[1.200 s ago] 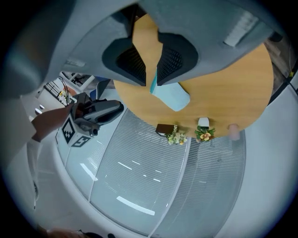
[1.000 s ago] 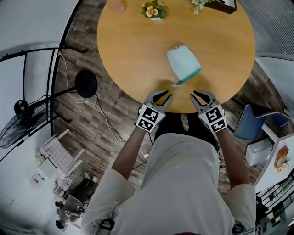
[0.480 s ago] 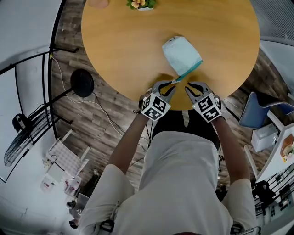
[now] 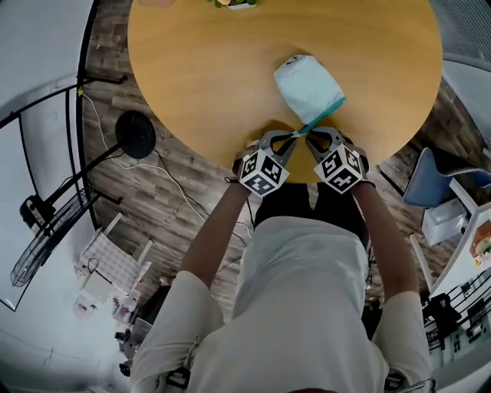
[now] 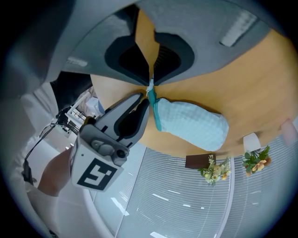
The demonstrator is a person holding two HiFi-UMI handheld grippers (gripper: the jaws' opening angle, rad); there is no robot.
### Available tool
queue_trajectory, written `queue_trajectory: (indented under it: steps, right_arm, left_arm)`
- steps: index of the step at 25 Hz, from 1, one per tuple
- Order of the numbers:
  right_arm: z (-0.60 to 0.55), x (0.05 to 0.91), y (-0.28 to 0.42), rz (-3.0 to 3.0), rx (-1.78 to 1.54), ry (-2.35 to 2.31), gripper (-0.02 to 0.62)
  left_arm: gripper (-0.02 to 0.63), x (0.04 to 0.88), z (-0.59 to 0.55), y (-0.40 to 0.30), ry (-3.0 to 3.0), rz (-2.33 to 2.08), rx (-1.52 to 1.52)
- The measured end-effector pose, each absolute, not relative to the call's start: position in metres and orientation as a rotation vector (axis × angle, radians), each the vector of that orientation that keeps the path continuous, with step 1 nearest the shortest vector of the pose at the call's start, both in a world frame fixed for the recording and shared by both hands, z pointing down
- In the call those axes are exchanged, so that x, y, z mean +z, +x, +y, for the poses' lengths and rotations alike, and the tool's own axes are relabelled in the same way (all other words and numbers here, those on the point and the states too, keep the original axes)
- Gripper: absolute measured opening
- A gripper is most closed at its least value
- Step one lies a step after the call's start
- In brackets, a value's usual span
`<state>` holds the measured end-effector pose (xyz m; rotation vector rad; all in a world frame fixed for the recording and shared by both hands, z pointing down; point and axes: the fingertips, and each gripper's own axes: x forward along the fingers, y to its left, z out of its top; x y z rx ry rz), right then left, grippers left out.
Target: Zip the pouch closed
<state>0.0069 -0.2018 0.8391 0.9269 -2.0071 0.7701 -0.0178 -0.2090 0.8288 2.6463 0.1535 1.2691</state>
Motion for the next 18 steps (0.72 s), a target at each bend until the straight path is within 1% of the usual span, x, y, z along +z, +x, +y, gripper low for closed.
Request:
queue_trajectory:
  steps: [7, 9, 10, 11, 18]
  right_arm:
    - [-0.203, 0.848, -0.005, -2.0, 0.707, 0.85, 0.065]
    - [-0.204, 0.849, -0.007, -1.997, 0.703, 0.864, 0.053]
    - [-0.205, 0.849, -0.007, -1.995, 0.704, 0.875, 0.019]
    - [-0.205, 0.85, -0.008, -1.993, 0.709, 0.884, 0.011]
    - [-0.204, 0.843, -0.005, -1.998, 0.77, 0.901, 0.003]
  left_arm:
    - [0.032, 0.831, -0.215, -0.017, 2.618, 0.157, 1.227]
    - [0.031, 0.833, -0.215, -0.019, 2.61, 0.163, 1.219]
    - [0.031, 0.833, -0.215, -0.019, 2.608, 0.168, 1.217]
    - [0.03, 0.834, -0.215, -0.019, 2.607, 0.173, 1.215]
    - [0.021, 0.83, -0.218, -0.02, 2.597, 0.204, 1.215]
